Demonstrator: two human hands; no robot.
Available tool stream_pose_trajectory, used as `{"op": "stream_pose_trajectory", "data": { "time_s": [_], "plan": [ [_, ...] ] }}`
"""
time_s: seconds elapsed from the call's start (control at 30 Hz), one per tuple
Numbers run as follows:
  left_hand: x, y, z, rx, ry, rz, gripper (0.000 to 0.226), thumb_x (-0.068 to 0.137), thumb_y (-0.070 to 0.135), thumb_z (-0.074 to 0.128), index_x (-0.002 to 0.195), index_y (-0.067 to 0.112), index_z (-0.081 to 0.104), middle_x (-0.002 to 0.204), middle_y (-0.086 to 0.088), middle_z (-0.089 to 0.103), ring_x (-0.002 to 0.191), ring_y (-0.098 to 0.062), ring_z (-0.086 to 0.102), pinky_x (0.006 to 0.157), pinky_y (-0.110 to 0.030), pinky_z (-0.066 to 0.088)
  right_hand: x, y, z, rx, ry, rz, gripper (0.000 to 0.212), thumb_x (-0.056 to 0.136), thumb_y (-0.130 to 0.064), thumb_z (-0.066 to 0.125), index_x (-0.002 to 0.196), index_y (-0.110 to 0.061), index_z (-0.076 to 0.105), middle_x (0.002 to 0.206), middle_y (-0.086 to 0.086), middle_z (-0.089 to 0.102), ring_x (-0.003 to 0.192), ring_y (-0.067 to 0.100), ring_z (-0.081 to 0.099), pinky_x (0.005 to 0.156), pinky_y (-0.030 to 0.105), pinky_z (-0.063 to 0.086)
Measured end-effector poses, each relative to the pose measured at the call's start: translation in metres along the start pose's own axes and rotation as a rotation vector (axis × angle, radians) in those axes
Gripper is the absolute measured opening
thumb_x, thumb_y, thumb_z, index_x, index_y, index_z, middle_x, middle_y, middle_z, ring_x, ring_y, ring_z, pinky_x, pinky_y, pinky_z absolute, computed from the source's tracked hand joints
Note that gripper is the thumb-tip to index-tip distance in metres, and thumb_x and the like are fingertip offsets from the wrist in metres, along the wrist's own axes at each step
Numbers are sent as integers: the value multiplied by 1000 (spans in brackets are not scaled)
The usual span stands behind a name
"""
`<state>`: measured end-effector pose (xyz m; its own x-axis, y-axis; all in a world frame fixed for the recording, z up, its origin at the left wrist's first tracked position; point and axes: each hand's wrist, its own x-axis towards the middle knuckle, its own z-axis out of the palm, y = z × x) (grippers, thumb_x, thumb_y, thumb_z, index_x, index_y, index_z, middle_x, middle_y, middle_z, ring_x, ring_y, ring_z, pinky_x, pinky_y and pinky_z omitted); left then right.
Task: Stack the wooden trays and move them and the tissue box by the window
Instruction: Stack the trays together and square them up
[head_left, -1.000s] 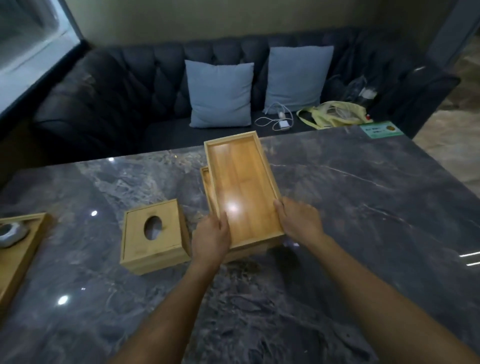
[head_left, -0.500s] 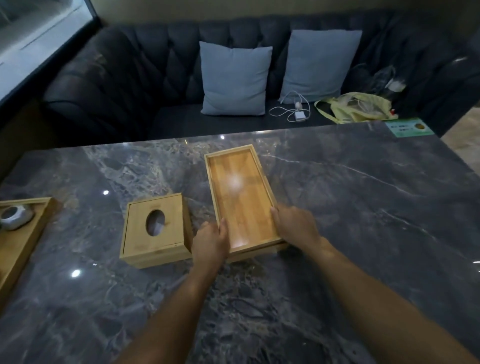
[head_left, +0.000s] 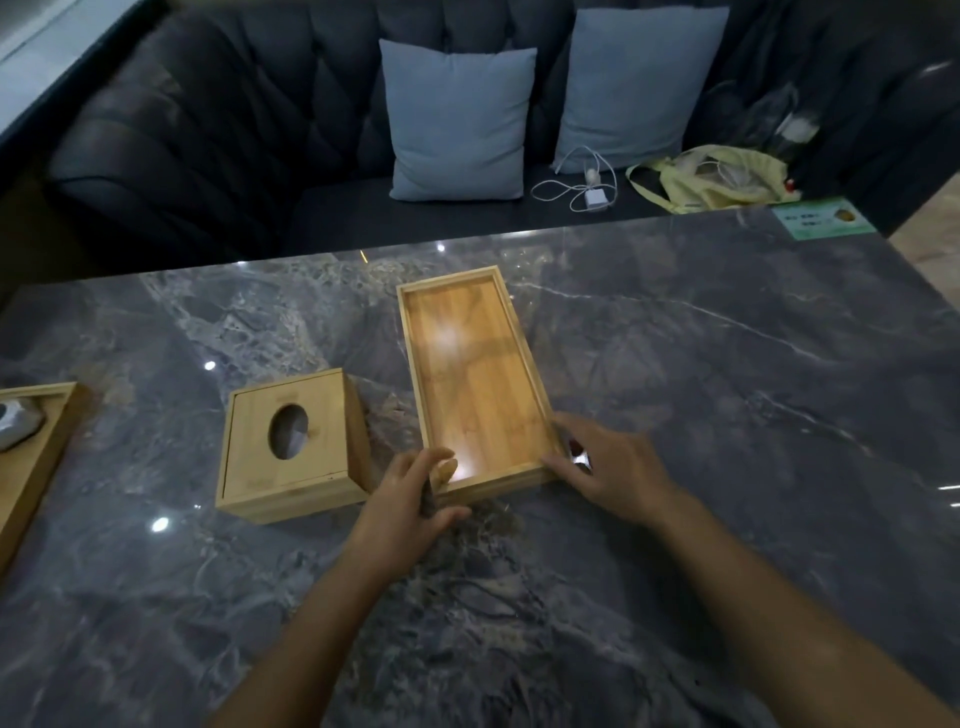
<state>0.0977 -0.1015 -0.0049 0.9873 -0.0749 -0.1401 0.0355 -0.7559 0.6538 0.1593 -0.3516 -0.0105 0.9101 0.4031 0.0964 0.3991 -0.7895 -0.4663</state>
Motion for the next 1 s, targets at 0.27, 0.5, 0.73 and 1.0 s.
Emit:
{"op": "stream_pose_trajectory", "data": {
  "time_s": [0.27, 0.5, 0.73, 1.0],
  "plan": [
    [-5, 5, -1, 193, 92, 98, 24, 83, 17, 65, 102, 13, 53, 100, -10, 67, 88, -30, 62, 65, -28, 37, -10, -1, 0, -82, -45, -175, 28, 84, -18, 65, 107, -2, 64, 91, 19, 70, 74, 34, 69, 61, 45, 57],
    [-8, 6, 8, 177, 168, 56, 22, 82, 11, 65, 101, 8, 54, 91, -15, 69, 81, -36, 65, 61, -35, 45, -8, -3, 2, -67, -184, -83, 30, 95, -21, 50, 116, 0, 56, 110, 22, 63, 95, 39, 63, 83, 51, 49],
    [-13, 7, 14, 170, 198, 18, 17, 85, 10, 61, 101, 9, 54, 86, -16, 68, 77, -36, 64, 61, -39, 47, -11, -3, 3, -95, -196, -96, 26, 95, -18, 49, 107, 3, 59, 103, 23, 64, 90, 37, 63, 79, 51, 49],
    [-15, 9, 14, 148, 217, 27, 15, 85, 6, 58, 99, 8, 54, 87, -16, 67, 78, -35, 63, 63, -40, 48, -13, -5, 6, -44, -201, -36, 25, 96, -18, 47, 110, 0, 56, 108, 20, 63, 95, 36, 62, 82, 47, 48]
  ]
}}
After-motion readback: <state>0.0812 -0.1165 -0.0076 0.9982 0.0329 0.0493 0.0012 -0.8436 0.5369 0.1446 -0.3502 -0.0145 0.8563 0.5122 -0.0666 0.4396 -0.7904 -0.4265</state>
